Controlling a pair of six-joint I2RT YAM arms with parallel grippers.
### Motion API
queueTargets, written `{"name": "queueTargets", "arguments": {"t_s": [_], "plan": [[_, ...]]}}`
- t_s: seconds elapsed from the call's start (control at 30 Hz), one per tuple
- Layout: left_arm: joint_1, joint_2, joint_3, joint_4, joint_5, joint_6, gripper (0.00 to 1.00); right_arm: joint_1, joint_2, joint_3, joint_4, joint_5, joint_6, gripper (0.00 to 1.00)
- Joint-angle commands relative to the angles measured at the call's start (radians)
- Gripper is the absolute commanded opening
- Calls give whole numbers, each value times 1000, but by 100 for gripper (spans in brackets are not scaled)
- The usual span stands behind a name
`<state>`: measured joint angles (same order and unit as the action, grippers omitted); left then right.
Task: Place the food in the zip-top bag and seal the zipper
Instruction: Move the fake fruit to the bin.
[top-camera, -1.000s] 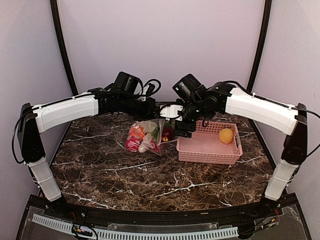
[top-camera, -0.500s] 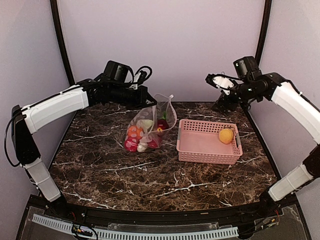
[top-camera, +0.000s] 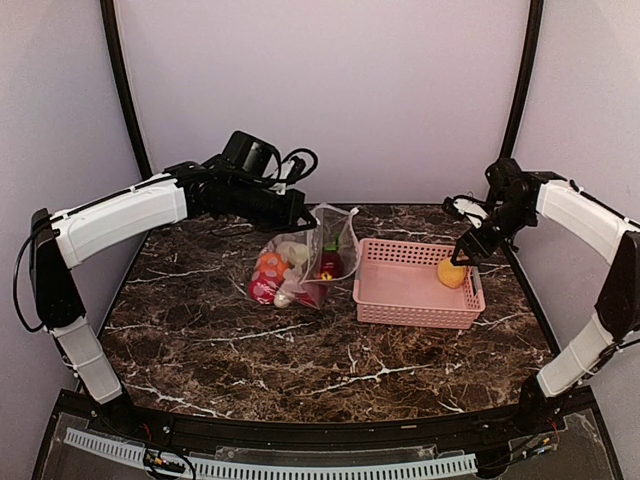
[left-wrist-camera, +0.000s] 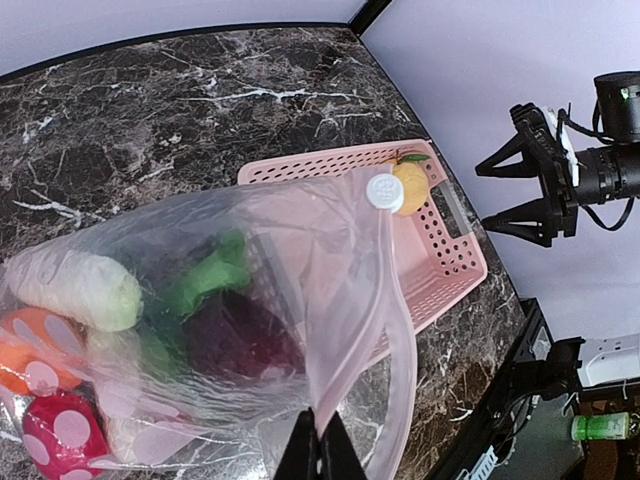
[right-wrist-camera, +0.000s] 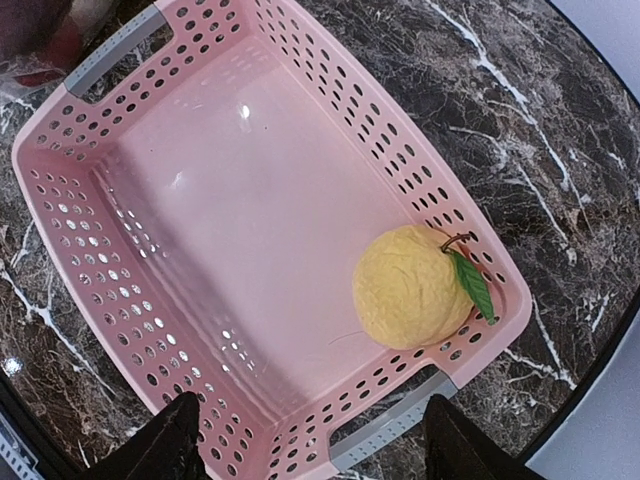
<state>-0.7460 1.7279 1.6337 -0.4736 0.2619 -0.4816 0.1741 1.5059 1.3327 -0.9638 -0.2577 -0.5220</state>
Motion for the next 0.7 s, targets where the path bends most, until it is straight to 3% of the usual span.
{"name": "queueTargets", "arguments": {"t_s": [0.0,0.47,0.67], "plan": [[-10,-22,-15,-60,-64,63,1,-11,48,-9,0,2,17,73],[-10,-87,-8,-62,-134,118,1,-16,194,-18,97,130,58,73],[-10,-50,9,-77,-90,104,1,-3,287,-18,171,163,58,68]]}}
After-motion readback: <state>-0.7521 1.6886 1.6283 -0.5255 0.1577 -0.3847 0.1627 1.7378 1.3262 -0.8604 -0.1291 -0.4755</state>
